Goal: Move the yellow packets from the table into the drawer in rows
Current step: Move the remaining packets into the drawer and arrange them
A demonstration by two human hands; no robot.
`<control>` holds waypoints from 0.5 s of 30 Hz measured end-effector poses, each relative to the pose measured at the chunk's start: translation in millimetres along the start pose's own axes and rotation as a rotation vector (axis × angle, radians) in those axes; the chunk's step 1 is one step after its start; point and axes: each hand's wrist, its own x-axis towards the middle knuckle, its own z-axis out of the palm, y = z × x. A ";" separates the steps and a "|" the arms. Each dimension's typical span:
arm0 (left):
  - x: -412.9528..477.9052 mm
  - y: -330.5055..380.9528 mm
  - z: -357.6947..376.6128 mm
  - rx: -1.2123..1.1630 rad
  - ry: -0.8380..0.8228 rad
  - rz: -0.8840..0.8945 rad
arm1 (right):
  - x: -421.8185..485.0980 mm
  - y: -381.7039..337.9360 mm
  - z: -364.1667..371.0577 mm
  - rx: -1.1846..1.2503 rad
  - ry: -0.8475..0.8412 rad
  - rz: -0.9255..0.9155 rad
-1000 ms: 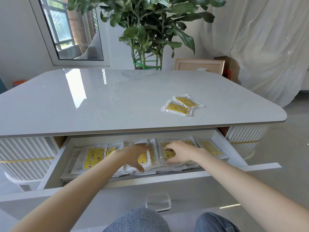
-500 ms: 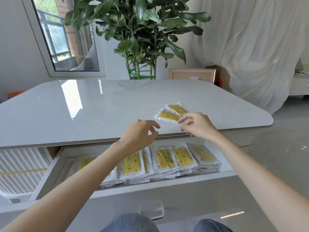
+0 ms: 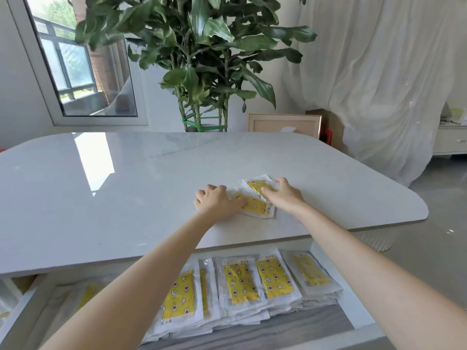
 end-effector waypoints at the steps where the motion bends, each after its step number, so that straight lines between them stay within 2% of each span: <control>1: 3.7 2.6 2.3 -0.010 -0.007 -0.008 | 7.0 -1.6 1.6 -0.043 -0.012 0.014; 4: 11.9 6.4 4.1 0.000 -0.061 -0.003 | 22.0 -5.5 1.6 -0.125 -0.037 0.011; 9: 26.2 6.7 -0.3 -0.068 -0.129 -0.008 | 42.7 -8.7 -4.2 0.088 -0.067 0.052; 15: 33.3 8.4 -5.5 -0.038 -0.230 -0.057 | 45.6 -5.7 -12.3 0.104 -0.075 0.064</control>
